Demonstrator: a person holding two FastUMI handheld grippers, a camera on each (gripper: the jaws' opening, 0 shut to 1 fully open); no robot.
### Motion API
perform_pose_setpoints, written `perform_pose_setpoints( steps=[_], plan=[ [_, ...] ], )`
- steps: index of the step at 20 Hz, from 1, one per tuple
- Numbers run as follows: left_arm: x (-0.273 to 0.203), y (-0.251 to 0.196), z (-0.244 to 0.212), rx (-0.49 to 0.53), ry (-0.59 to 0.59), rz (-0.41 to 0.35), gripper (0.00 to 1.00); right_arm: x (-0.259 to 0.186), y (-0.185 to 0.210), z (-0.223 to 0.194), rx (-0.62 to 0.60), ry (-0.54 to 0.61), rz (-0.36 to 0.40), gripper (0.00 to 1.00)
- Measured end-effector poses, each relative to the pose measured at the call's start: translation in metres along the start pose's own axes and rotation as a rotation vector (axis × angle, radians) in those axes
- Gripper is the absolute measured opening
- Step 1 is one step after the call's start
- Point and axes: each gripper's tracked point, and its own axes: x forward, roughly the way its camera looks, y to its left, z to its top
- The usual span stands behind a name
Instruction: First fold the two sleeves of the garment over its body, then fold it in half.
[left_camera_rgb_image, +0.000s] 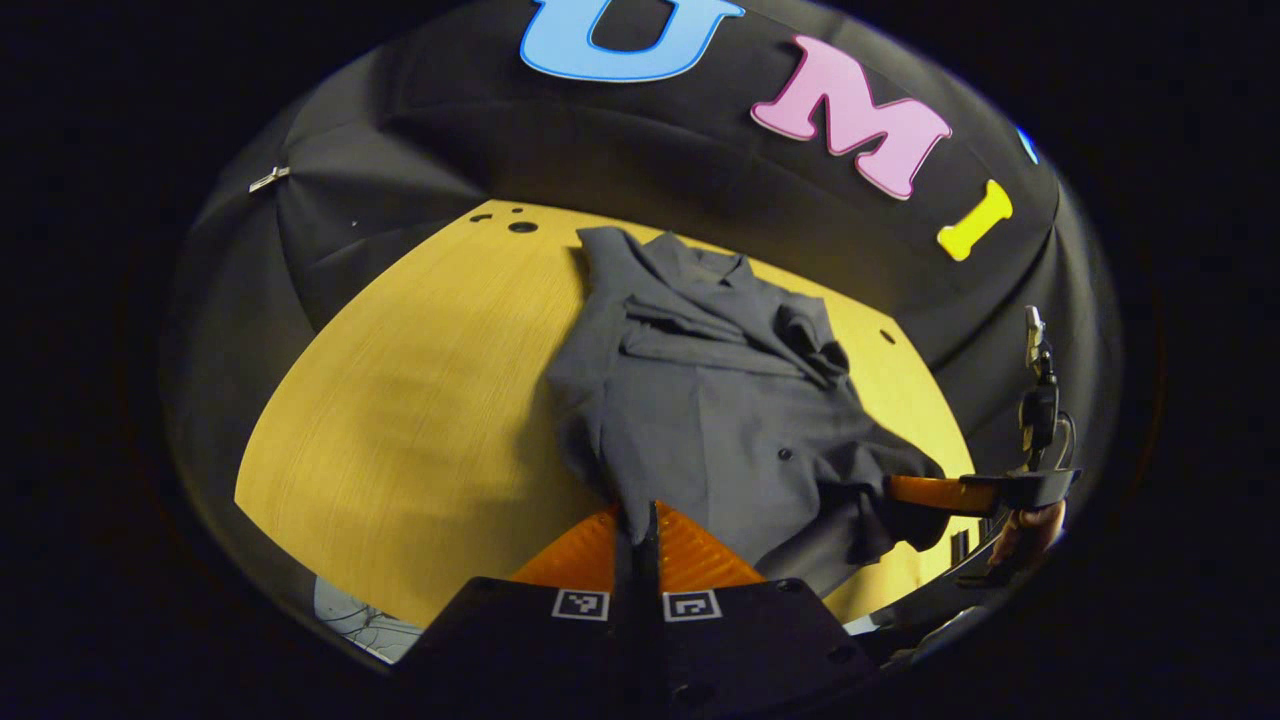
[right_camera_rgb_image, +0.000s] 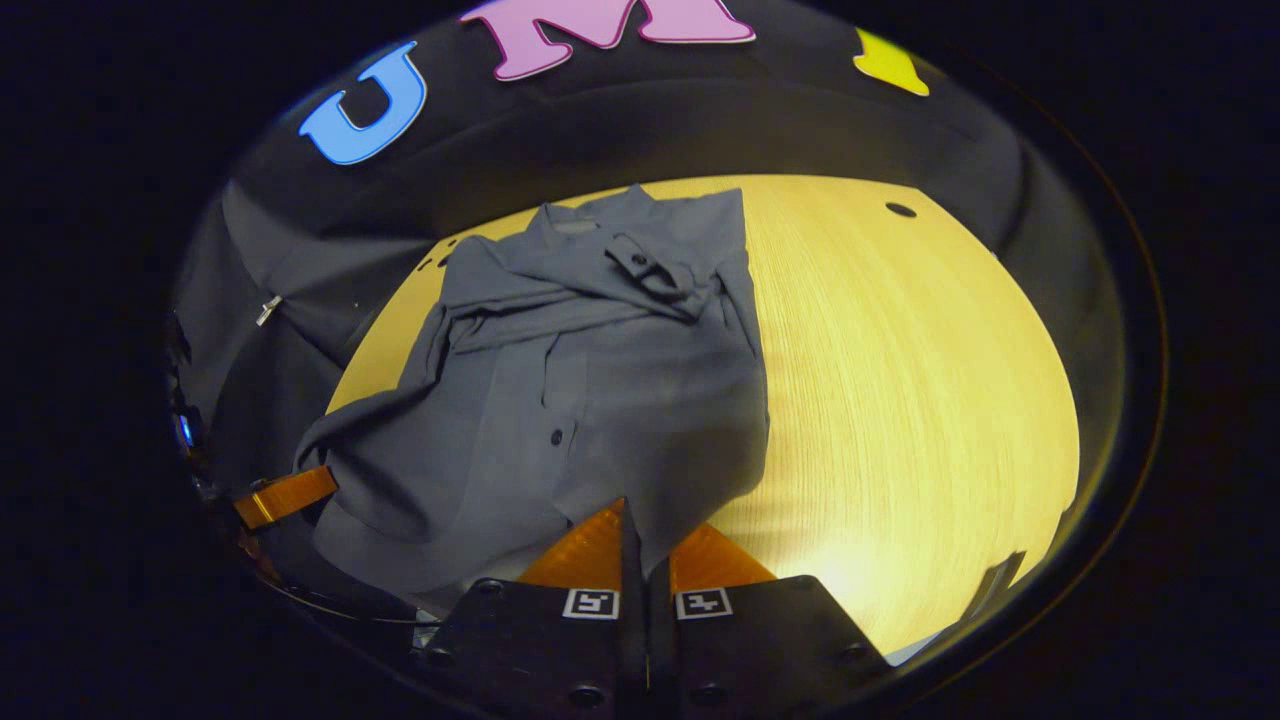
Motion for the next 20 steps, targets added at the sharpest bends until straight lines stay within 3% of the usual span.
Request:
perform_pose_setpoints(
  steps=[10,20],
  plan=[
    [0.011,-0.022,0.075,-0.013,-0.106,-0.038,0.05,0.007,0.016,0.086,-0.012,-0.119,0.068,0.06],
    [0.056,-0.022,0.197,-0.012,-0.244,-0.05,0.05,0.029,0.013,0.197,-0.014,-0.241,0.091,0.06]
  ],
)
